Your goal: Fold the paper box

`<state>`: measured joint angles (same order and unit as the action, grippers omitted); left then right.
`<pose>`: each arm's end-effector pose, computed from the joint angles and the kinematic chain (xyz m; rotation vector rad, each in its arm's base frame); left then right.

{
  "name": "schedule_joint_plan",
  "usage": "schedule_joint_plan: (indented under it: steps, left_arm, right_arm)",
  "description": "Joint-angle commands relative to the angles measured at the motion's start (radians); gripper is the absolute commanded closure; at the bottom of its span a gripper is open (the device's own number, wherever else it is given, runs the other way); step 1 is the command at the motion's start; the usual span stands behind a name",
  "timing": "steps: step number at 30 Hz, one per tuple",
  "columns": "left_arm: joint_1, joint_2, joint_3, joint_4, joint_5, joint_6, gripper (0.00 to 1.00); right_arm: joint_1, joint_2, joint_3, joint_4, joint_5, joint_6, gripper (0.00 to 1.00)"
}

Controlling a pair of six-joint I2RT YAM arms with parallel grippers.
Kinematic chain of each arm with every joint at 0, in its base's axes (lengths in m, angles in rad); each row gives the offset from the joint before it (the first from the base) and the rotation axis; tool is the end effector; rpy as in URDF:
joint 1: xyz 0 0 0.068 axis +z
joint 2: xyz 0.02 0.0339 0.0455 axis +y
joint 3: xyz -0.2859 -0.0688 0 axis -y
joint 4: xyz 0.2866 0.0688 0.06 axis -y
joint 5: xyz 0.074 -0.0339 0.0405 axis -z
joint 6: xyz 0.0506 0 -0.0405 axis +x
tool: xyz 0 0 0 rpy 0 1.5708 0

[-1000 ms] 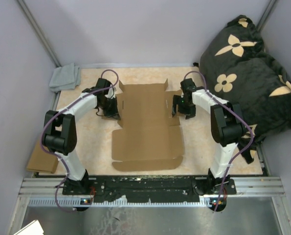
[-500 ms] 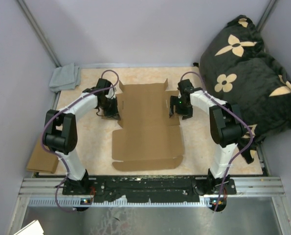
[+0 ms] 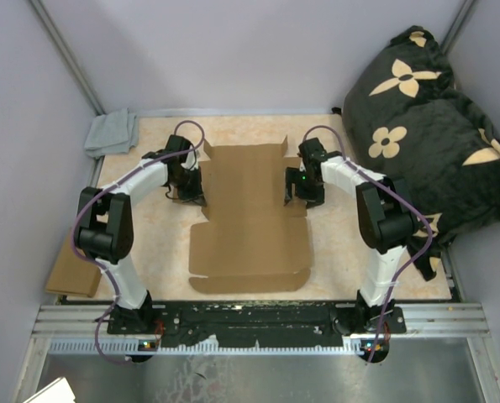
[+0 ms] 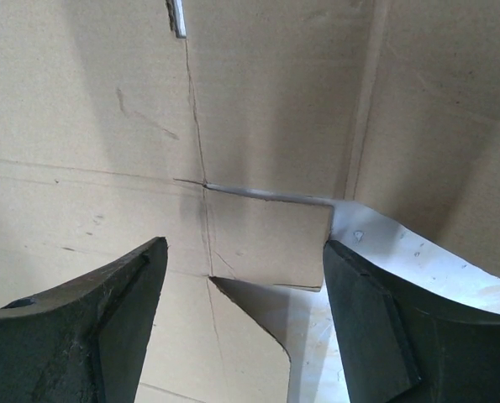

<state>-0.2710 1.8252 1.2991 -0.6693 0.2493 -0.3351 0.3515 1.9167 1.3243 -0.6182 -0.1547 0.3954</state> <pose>0.3965 -0.1231 0.1837 -0.0233 2.8166 -0.4964 0.4028 0.1560 0.1562 0.0222 2.8364 0.3931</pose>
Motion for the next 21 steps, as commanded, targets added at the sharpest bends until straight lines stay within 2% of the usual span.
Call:
schedule_joint_plan:
  steps: [1,8,21]
  left_arm:
    - [0.0,0.013,0.004,0.032,0.023,0.002,1.0]
    - [0.0,0.012,-0.006,0.035,0.031,0.002,1.0]
    - [0.0,0.019,-0.029,0.051,0.048,0.005,1.0]
  right_arm:
    - [0.021,-0.06,0.068,-0.034,-0.063,0.026,0.25]
    - [0.047,-0.082,0.126,-0.054,-0.102,0.048,0.26]
    - [0.075,-0.055,0.133,0.008,-0.206,0.075,0.26]
